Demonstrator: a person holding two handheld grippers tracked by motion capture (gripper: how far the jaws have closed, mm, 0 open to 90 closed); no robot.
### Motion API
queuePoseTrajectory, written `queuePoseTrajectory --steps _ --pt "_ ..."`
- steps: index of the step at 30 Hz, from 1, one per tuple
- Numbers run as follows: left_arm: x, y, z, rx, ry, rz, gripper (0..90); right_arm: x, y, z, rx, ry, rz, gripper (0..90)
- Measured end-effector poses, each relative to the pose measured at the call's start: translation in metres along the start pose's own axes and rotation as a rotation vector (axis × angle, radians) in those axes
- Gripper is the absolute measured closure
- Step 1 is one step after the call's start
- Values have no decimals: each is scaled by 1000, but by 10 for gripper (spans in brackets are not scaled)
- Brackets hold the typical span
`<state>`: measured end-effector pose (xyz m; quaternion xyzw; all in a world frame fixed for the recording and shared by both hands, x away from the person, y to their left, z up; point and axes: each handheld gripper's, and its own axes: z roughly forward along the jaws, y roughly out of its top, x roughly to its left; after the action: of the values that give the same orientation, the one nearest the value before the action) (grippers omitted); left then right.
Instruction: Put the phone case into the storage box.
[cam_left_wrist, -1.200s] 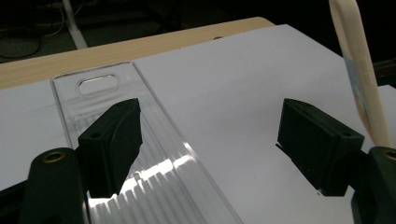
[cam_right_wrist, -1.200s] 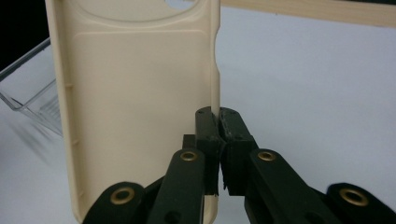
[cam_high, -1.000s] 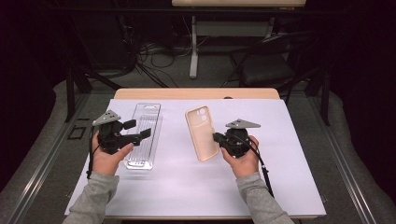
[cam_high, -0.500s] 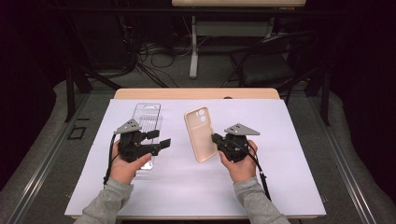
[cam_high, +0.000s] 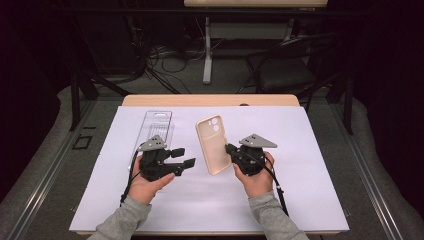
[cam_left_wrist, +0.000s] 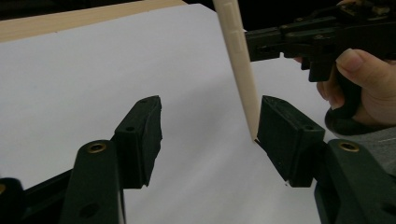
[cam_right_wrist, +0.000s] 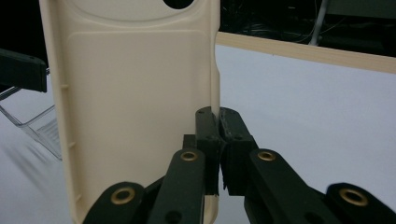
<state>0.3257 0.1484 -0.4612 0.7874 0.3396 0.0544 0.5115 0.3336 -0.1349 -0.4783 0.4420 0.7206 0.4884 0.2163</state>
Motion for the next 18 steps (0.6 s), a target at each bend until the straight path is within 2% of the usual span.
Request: queuePoseTrajectory --steps 6,14,15,18 --pt "-5 -1 4 12 -21 8 421 4 -1 0 0 11 0 878" --pt "-8 -2 7 4 -24 10 425 6 -2 1 0 16 -6 878" --pt "-8 -3 6 -1 -21 5 424 6 -2 1 1 17 -2 877" --pt "-8 -3 6 -8 -46 -16 436 8 -2 1 4 18 -5 877"
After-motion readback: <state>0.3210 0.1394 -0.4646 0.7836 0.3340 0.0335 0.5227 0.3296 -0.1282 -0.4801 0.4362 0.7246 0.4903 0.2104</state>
